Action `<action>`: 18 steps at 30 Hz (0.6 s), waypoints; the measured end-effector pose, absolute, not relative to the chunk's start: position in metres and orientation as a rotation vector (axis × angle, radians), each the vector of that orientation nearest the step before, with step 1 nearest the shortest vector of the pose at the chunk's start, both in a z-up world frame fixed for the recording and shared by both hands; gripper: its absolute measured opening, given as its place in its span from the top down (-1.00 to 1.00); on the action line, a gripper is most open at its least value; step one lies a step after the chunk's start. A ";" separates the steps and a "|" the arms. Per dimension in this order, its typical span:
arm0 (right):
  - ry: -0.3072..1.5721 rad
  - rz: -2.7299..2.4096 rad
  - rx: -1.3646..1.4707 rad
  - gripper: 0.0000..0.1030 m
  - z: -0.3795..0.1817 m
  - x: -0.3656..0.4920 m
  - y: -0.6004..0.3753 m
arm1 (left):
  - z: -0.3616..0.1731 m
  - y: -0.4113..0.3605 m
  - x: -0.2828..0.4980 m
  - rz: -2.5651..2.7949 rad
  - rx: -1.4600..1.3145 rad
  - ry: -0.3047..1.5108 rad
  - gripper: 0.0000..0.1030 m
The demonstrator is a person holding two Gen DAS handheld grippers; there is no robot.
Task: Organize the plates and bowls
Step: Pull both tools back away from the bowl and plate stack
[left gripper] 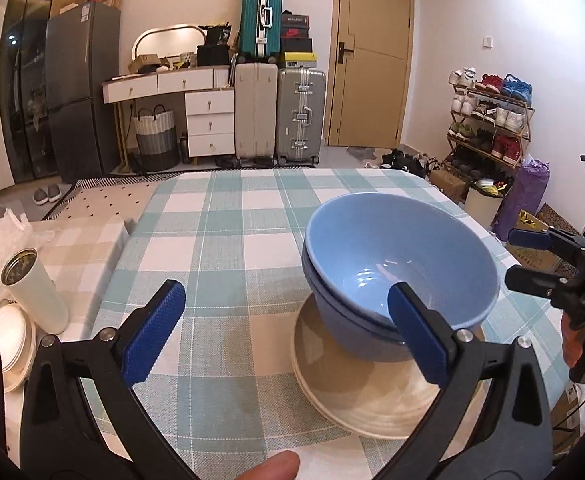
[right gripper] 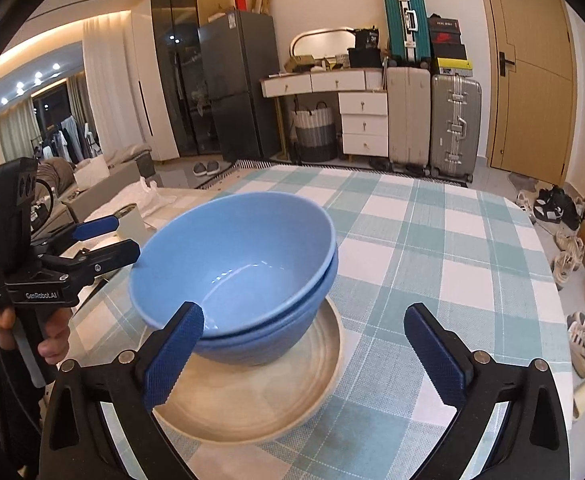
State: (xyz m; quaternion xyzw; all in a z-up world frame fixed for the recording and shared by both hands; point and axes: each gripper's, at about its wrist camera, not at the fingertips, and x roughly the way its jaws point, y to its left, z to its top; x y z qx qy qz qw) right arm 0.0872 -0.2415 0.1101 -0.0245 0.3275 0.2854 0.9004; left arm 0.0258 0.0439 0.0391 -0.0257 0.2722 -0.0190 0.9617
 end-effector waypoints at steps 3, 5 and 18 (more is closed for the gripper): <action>0.647 0.598 -0.056 -0.98 0.108 0.078 -0.249 | 0.038 0.045 0.013 -0.034 -0.044 0.537 -0.95; 0.636 0.601 -0.055 -0.98 0.106 0.072 -0.253 | 0.036 0.045 0.005 -0.028 -0.036 0.527 -0.95; 0.543 0.632 -0.080 -0.98 0.080 0.038 -0.266 | 0.007 0.052 -0.030 -0.007 -0.026 0.441 -0.95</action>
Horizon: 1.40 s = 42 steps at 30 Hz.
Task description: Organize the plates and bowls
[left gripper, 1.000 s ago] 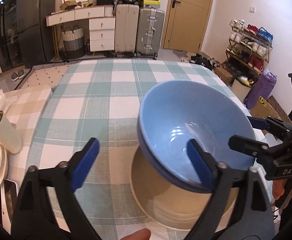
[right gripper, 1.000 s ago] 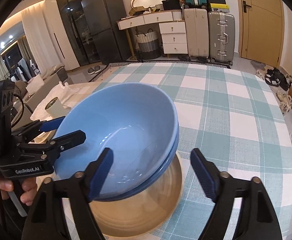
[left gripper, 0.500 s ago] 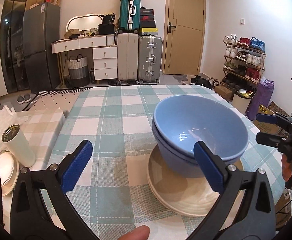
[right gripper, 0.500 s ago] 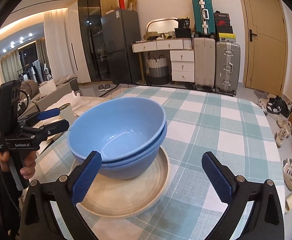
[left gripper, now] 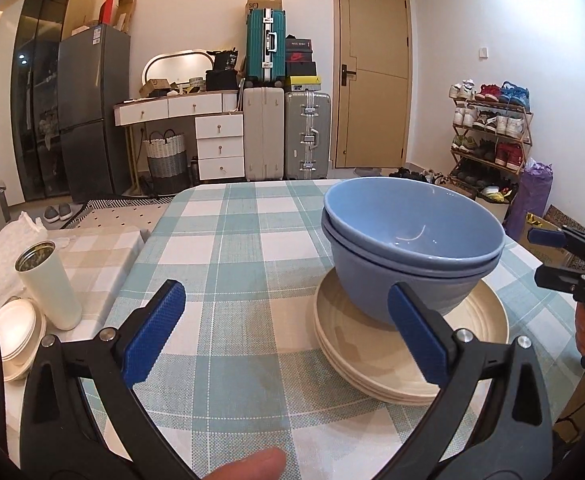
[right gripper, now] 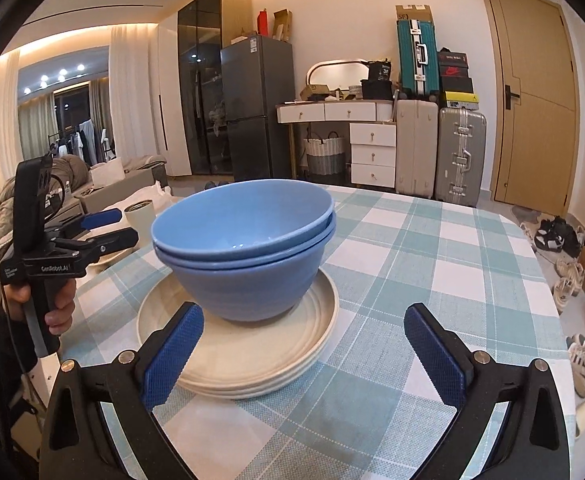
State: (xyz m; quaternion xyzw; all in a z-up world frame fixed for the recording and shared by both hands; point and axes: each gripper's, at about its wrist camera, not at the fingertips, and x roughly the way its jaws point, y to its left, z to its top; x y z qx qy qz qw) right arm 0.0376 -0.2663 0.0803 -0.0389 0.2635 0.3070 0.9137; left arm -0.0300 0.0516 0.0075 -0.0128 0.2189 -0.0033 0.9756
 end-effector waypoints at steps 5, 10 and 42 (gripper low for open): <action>0.505 0.652 -0.054 -0.98 0.075 0.030 -0.270 | 0.001 0.055 -0.031 -0.006 -0.038 0.434 -0.95; 0.466 0.653 -0.067 -0.98 0.074 0.024 -0.270 | -0.003 0.055 -0.029 -0.008 -0.042 0.420 -0.95; 0.397 0.693 -0.064 -0.99 0.072 0.013 -0.272 | -0.014 0.054 -0.021 -0.044 -0.038 0.388 -0.95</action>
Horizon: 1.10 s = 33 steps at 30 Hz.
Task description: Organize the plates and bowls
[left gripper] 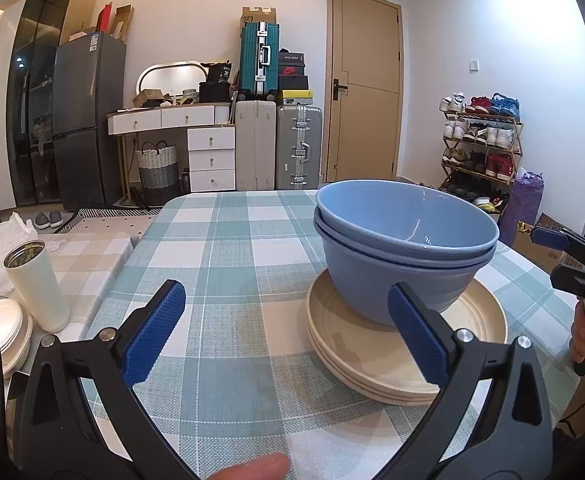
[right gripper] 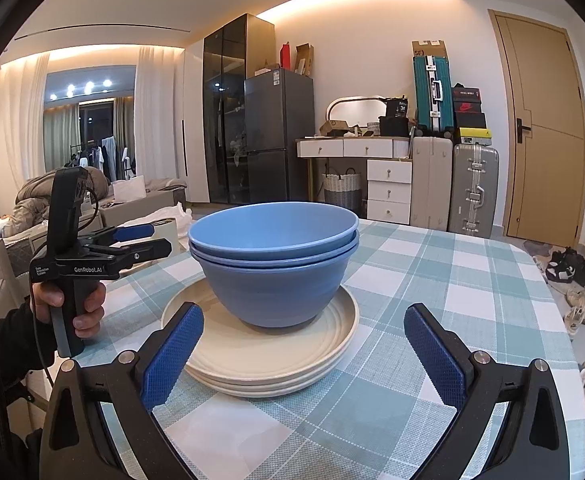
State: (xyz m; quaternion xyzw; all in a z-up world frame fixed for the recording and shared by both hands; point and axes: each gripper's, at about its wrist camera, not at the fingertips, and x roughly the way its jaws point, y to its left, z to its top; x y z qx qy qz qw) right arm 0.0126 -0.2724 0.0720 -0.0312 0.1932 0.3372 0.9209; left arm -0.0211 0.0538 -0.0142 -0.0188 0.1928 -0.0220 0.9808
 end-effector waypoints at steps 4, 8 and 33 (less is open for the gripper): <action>0.395 0.698 -0.062 -0.99 0.072 0.012 -0.274 | -0.014 0.054 -0.020 -0.047 -0.040 0.387 -0.95; 0.394 0.701 -0.059 -0.99 0.072 0.011 -0.275 | -0.016 0.055 -0.019 -0.041 -0.039 0.384 -0.95; 0.401 0.683 -0.056 -0.99 0.072 0.014 -0.275 | -0.013 0.055 -0.022 -0.029 -0.039 0.369 -0.95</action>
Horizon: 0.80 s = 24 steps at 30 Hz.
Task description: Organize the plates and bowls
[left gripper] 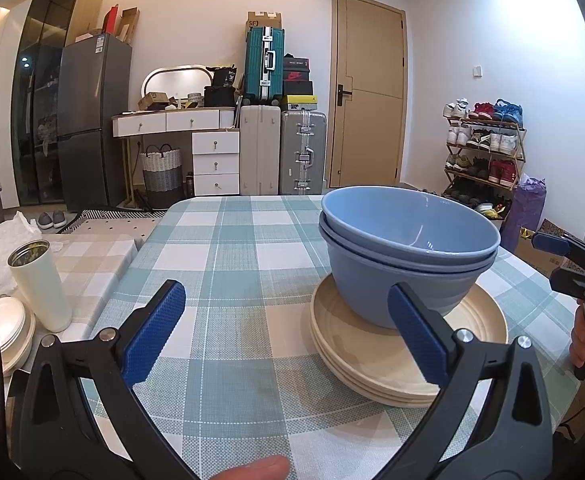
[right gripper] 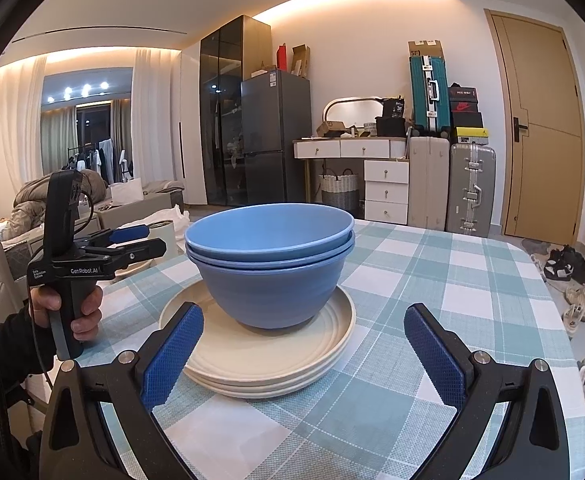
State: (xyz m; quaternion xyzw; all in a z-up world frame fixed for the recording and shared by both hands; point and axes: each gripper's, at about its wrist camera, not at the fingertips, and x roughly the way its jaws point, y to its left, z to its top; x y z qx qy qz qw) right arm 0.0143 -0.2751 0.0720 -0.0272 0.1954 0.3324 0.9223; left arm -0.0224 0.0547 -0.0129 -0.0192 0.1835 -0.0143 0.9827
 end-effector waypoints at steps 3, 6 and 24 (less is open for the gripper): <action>0.399 0.681 -0.057 -0.99 0.072 0.014 -0.275 | -0.013 0.054 -0.021 -0.032 -0.034 0.374 -0.95; 0.401 0.689 -0.057 -0.99 0.072 0.015 -0.275 | -0.012 0.053 -0.019 -0.033 -0.037 0.374 -0.96; 0.405 0.690 -0.052 -0.99 0.071 0.014 -0.275 | -0.012 0.054 -0.020 -0.033 -0.038 0.376 -0.96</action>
